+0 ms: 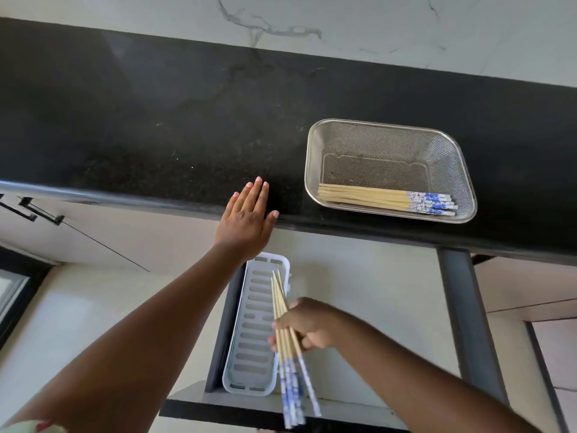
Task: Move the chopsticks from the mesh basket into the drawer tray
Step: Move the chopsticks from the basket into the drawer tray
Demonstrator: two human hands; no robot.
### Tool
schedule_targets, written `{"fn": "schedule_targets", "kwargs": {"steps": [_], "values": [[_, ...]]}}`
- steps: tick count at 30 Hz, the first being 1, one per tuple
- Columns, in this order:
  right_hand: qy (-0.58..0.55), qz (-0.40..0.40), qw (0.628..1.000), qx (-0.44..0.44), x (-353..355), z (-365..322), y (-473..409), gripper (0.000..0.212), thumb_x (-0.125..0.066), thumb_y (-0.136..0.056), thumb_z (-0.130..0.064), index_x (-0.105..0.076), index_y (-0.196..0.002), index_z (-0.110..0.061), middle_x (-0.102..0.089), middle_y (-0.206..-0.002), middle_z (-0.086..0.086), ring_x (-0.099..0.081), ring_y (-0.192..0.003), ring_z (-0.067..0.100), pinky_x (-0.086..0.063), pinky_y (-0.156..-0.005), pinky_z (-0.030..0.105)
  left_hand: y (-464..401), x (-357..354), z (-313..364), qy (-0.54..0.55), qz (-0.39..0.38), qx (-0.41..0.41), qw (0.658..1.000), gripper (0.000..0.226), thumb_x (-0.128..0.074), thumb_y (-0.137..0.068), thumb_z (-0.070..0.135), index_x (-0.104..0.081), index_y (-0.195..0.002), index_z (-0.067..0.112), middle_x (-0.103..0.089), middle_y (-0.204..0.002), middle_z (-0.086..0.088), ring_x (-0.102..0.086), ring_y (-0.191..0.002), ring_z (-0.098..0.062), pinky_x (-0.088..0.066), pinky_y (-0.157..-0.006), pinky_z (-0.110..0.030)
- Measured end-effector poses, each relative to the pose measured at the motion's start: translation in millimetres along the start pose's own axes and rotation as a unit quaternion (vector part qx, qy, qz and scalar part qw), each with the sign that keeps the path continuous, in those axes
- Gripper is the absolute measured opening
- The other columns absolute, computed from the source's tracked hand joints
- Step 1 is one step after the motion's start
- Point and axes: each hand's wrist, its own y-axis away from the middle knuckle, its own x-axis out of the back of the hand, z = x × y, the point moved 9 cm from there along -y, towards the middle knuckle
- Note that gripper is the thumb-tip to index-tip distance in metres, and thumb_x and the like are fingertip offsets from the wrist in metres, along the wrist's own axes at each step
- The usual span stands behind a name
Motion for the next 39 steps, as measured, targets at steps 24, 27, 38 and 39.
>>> {"fn": "schedule_targets", "kwargs": {"steps": [24,27,38,39], "values": [[0.209,0.254,0.944,0.035,-19.5,-18.5,-81.5,0.065,-0.047,-0.092,-0.006,-0.018,-0.149,0.002,-0.048,-0.141,0.019,-0.051,-0.127,0.034,-0.046,-0.102,0.036,1.0,0.3,-9.4,0.006,-0.015,-0.013,1.0,0.064,-0.017,-0.1,0.05,-0.003,-0.154,0.02,0.001,-0.162,0.001,0.006,-0.148,-0.014,0.005,-0.117,-0.031],[0.243,0.235,0.94,0.047,-20.3,-21.3,-65.1,0.059,-0.049,-0.089,-0.009,-0.03,-0.143,0.002,-0.051,-0.136,0.019,-0.053,-0.122,0.034,-0.047,-0.097,0.036,9.1,2.1,-10.1,-0.001,-0.012,-0.007,1.0,0.062,-0.019,-0.1,0.048,-0.003,-0.154,0.02,0.0,-0.162,0.002,0.006,-0.147,-0.013,0.005,-0.116,-0.031],[0.157,0.287,0.793,0.514,108.1,-141.9,168.4,0.016,-0.055,-0.09,-0.025,-0.07,-0.096,-0.024,-0.073,-0.084,-0.008,-0.071,-0.08,0.006,-0.054,-0.075,0.024,14.3,4.9,-6.6,0.011,-0.003,0.015,1.0,0.061,-0.025,-0.101,0.041,-0.006,-0.154,0.018,-0.003,-0.162,0.0,0.0,-0.149,-0.017,0.0,-0.119,-0.035],[0.163,0.31,0.778,0.522,127.9,-148.9,185.1,0.017,-0.054,-0.09,-0.025,-0.07,-0.095,-0.026,-0.074,-0.083,-0.008,-0.071,-0.079,0.006,-0.054,-0.075,0.025,14.0,5.4,-6.4,0.012,-0.003,0.015,1.0,0.061,-0.025,-0.101,0.041,-0.006,-0.154,0.018,-0.004,-0.162,0.0,0.0,-0.149,-0.017,0.0,-0.118,-0.035]]}}
